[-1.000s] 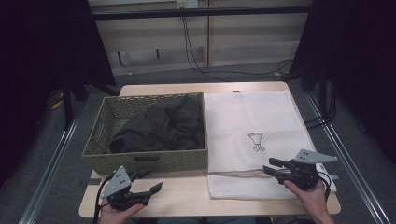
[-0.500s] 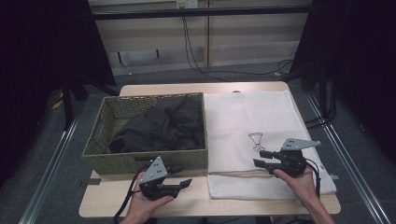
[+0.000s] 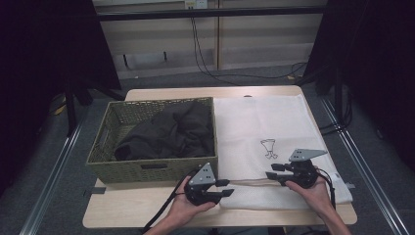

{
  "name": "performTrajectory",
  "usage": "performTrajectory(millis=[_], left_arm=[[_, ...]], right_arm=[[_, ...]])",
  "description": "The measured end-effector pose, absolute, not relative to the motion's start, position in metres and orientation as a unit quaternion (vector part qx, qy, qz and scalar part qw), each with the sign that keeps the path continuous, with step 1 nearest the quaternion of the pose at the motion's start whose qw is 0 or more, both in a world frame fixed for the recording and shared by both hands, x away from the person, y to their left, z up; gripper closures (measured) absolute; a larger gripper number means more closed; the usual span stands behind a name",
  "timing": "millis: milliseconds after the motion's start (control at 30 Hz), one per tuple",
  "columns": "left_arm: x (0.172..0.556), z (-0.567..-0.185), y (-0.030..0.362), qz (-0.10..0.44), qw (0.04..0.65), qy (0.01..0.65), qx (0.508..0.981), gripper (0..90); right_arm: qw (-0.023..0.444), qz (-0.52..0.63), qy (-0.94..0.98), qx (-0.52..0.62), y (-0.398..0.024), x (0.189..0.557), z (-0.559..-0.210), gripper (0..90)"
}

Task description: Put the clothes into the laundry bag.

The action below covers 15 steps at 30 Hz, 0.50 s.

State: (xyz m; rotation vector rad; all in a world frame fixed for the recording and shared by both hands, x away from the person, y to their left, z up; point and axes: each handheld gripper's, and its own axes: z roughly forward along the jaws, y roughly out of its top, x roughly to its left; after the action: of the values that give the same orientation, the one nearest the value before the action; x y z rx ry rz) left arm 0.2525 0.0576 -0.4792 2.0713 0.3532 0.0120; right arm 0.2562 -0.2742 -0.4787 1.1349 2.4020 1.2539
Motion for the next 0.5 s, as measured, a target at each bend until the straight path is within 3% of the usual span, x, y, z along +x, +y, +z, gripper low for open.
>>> performTrajectory(millis=[500], left_arm=[[0.255, -0.505, 0.043, -0.015, 0.424, 0.129, 0.896, 68.1]], right_arm=[[0.111, 0.373, 0.838, 0.382, -0.277, 0.255, -0.497, 45.9]])
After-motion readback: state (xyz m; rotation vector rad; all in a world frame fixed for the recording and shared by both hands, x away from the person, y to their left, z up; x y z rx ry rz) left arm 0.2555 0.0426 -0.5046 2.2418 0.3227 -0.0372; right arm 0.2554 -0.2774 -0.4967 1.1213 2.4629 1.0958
